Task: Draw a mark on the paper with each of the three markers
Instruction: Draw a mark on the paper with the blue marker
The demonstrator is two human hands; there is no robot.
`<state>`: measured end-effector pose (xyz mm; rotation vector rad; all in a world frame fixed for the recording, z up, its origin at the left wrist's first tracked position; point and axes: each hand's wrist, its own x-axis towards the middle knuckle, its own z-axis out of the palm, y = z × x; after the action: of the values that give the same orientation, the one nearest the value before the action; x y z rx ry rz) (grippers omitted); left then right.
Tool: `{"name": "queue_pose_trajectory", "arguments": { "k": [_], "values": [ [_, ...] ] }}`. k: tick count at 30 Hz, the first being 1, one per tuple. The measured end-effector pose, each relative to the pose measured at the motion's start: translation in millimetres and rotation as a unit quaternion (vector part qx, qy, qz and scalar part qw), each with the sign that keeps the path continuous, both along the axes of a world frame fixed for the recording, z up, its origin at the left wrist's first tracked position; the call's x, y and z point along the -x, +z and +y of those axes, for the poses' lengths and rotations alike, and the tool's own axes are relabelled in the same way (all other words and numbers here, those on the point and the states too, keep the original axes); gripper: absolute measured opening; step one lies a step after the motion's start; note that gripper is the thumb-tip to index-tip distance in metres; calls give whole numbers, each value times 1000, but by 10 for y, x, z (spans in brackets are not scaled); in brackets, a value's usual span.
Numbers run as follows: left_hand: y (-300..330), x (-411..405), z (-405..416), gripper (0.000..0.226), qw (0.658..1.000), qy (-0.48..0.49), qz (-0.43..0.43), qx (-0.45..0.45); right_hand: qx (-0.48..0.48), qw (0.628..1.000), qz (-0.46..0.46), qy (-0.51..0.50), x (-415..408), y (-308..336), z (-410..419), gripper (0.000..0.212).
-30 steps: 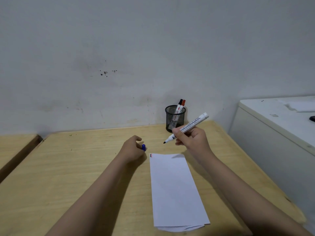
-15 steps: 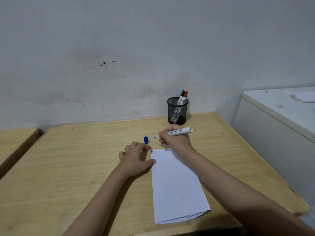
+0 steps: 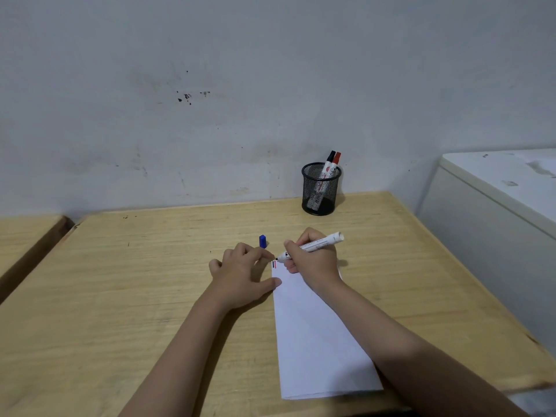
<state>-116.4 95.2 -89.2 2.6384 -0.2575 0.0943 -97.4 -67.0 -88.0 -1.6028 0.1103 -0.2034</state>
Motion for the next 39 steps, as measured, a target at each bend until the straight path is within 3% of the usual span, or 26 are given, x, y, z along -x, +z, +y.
{"name": "queue_pose_trajectory", "arguments": {
  "k": [31, 39],
  "values": [
    [28, 23, -2, 40, 1000, 10, -2, -8, 36, 998, 32, 27, -26, 11, -10, 28],
    [19, 22, 1, 42, 1000, 7, -11, -12, -53, 998, 12, -16, -2, 17, -66, 34]
  ]
}}
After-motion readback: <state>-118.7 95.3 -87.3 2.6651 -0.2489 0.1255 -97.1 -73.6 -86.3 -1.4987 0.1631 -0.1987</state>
